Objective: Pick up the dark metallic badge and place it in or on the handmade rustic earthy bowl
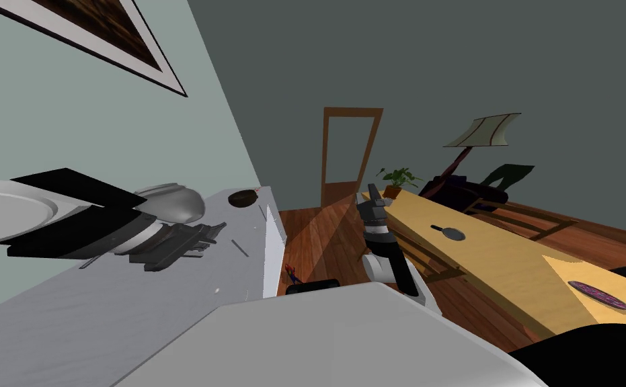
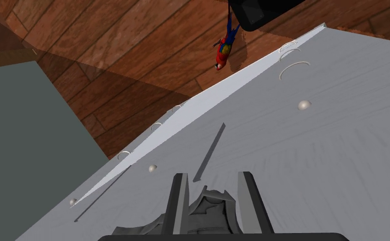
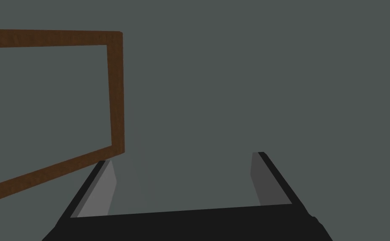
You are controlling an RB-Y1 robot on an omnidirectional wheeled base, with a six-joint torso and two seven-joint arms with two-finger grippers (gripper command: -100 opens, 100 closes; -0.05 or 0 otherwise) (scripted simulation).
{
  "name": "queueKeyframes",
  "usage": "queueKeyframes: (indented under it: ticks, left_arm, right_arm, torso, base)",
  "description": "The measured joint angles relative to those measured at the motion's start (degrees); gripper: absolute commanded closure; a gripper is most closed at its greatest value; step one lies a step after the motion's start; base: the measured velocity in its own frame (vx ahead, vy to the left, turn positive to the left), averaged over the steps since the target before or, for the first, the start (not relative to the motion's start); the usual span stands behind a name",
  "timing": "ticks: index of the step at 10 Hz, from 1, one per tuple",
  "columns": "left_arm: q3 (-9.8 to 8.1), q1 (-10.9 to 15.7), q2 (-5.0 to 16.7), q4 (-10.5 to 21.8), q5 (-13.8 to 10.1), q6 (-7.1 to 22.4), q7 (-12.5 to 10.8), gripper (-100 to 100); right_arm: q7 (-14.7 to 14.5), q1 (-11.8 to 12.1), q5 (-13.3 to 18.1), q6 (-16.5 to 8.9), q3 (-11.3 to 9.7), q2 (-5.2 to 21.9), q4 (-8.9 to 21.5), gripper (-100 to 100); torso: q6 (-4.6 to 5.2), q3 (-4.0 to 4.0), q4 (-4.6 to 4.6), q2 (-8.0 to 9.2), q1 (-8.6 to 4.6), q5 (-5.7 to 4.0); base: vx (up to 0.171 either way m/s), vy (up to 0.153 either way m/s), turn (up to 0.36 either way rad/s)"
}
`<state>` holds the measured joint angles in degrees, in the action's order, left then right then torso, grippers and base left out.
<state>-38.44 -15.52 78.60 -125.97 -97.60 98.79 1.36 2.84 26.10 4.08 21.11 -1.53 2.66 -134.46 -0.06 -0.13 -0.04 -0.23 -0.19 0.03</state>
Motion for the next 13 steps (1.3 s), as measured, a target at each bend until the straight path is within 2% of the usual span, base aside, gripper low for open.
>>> queueKeyframes:
  ticks: [7,9,10,13]
  left_arm:
    - [-2.77,1.8,6.4,5.2,-7.1,-0.1,-4.0,100]
    - [-3.31,1.9,8.6,6.2,-9.1,-0.6,-4.5,100]
    - [-4.13,1.8,9.3,6.3,-10.1,-0.6,-4.7,100]
    - [-5.30,1.6,11.7,7.8,-12.4,-0.5,-3.9,100]
  right_arm:
    - [0.0,0.0,0.0,0.0,0.0,0.0,0.0,0]
    - [0.0,0.0,0.0,0.0,0.0,0.0,0.0,0]
    - [0.0,0.0,0.0,0.0,0.0,0.0,0.0,0]
    - [0.0,0.0,0.0,0.0,0.0,0.0,0.0,0]
  torso:
    - [0.01,-0.18,-0.10,-0.26,0.25,0.06]
    - [0.04,-0.32,-0.16,-0.51,0.36,0.07]
    - [0.04,-0.38,-0.19,-0.60,0.29,0.07]
    - [0.01,-0.05,-0.07,0.00,0.37,0.09]
  base:
    - [0.128,-0.013,-0.004]
    - [0.201,0.021,-0.040]
    - [0.157,0.022,-0.014]
    - [0.054,0.026,-0.029]
